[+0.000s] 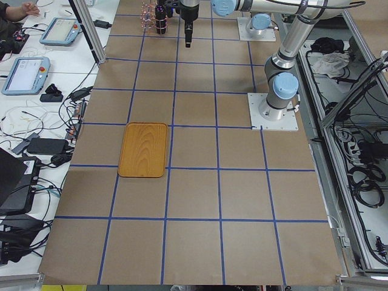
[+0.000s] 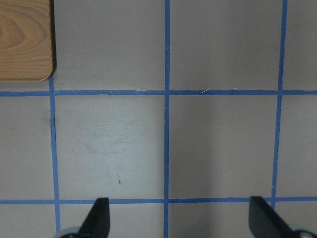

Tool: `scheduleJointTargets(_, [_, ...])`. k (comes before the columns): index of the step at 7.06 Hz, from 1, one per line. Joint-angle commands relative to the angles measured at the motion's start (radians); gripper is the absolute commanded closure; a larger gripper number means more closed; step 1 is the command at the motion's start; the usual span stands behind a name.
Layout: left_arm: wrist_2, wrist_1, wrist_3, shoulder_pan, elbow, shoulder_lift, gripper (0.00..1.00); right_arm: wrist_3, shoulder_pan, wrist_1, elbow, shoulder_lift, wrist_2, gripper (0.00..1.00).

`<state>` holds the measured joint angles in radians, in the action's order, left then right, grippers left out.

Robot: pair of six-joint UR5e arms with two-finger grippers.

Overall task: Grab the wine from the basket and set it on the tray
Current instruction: 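Lift the bottle out of the rack with the right gripper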

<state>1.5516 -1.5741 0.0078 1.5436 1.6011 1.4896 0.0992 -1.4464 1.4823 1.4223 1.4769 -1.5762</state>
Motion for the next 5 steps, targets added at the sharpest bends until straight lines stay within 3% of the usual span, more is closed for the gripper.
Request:
scheduleJointTargets(1, [-0.002, -0.003, 0.001, -0.011, -0.001, -0.002, 0.00, -0.198, -0.130, 0.038, 0.056, -0.016, 0.001, 1.00])
scheduleJointTargets(5, [0.013, -0.001, 0.011, -0.040, -0.001, -0.006, 0.00, -0.563, -0.421, 0.289, 0.096, -0.113, 0.002, 1.00])
